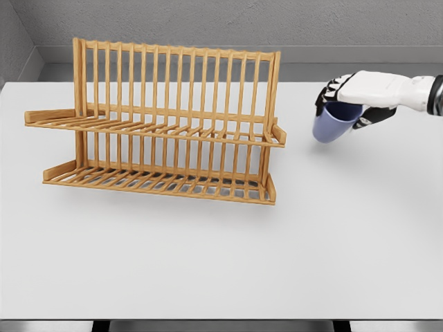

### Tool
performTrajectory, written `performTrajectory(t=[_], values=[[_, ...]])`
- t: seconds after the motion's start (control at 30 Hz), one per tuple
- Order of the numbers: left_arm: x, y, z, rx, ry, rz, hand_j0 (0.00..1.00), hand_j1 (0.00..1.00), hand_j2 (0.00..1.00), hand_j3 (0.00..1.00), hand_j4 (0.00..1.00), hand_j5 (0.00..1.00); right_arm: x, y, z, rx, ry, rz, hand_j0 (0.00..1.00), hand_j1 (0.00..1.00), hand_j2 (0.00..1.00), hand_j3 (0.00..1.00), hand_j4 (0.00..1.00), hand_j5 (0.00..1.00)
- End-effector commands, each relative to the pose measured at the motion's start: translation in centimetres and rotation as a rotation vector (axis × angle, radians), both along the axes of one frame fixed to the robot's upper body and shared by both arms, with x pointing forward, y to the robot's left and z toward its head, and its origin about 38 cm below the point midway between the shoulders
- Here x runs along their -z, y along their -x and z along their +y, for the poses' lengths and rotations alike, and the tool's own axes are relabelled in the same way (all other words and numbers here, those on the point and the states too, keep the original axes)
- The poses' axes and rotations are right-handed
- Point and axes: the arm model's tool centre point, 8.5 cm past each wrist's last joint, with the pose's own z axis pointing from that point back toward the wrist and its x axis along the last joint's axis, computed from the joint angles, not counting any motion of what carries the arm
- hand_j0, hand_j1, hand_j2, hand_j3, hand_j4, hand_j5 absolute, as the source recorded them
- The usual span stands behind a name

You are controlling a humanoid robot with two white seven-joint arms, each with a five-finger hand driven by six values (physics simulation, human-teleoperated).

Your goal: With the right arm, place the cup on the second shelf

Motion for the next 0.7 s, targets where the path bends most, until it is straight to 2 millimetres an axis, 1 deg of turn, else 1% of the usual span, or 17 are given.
performTrajectory(t=[0.0, 0.1, 0.13, 0.2, 0.3, 0.37, 0.4, 0.43, 0.53, 0.67], values=[[0.0, 0.0, 0.0, -0.001, 0.0, 0.002, 1.0, 1.0, 1.0, 1.0, 1.0, 1.0, -1.2, -0.1, -0.5, 0.016, -0.022, -0.025, 0.53, 0.53, 0.53, 0.53, 0.53, 0.53], [0.0, 0.0, 0.0, 0.0, 0.0, 0.0, 1.0, 1.0, 1.0, 1.0, 1.0, 1.0, -1.9, 0.5, -0.2, -0.008, -0.009, -0.047, 0.53, 0.53, 0.53, 0.53, 0.53, 0.53], [0.0, 0.0, 0.0, 0.0, 0.0, 0.0, 1.0, 1.0, 1.0, 1.0, 1.0, 1.0, -3.3, 0.7, -0.1, -0.013, -0.024, -0.085, 0.53, 0.53, 0.53, 0.53, 0.53, 0.53], [0.0, 0.0, 0.0, 0.001, 0.0, 0.0, 1.0, 1.0, 1.0, 1.0, 1.0, 1.0, -4.4, 0.9, -0.4, -0.01, -0.033, -0.113, 0.53, 0.53, 0.53, 0.53, 0.53, 0.53], [0.0, 0.0, 0.0, 0.001, 0.0, 0.0, 1.0, 1.0, 1.0, 1.0, 1.0, 1.0, -5.7, 1.4, 0.3, -0.038, -0.037, -0.152, 0.53, 0.53, 0.53, 0.53, 0.53, 0.53], [0.0, 0.0, 0.0, 0.0, 0.0, 0.0, 1.0, 1.0, 1.0, 1.0, 1.0, 1.0, -7.0, 1.7, 0.6, -0.05, -0.05, -0.189, 0.53, 0.53, 0.53, 0.53, 0.53, 0.53], [0.0, 0.0, 0.0, 0.0, 0.0, 0.0, 1.0, 1.0, 1.0, 1.0, 1.0, 1.0, -7.6, 2.3, 0.7, -0.064, -0.038, -0.207, 0.53, 0.53, 0.53, 0.53, 0.53, 0.53], [0.0, 0.0, 0.0, 0.0, 0.0, 0.0, 1.0, 1.0, 1.0, 1.0, 1.0, 1.0, -8.0, 2.7, 1.5, -0.09, -0.033, -0.223, 0.53, 0.53, 0.53, 0.53, 0.53, 0.53], [0.0, 0.0, 0.0, 0.0, 0.0, 0.0, 1.0, 1.0, 1.0, 1.0, 1.0, 1.0, -8.9, 4.1, 2.9, -0.149, -0.009, -0.259, 0.53, 0.53, 0.53, 0.53, 0.53, 0.53], [0.0, 0.1, 0.0, 0.001, 0.0, 0.002, 1.0, 1.0, 1.0, 1.0, 1.0, 1.0, -9.4, 4.9, 4.1, -0.191, 0.0, -0.282, 0.53, 0.53, 0.53, 0.53, 0.53, 0.53]])
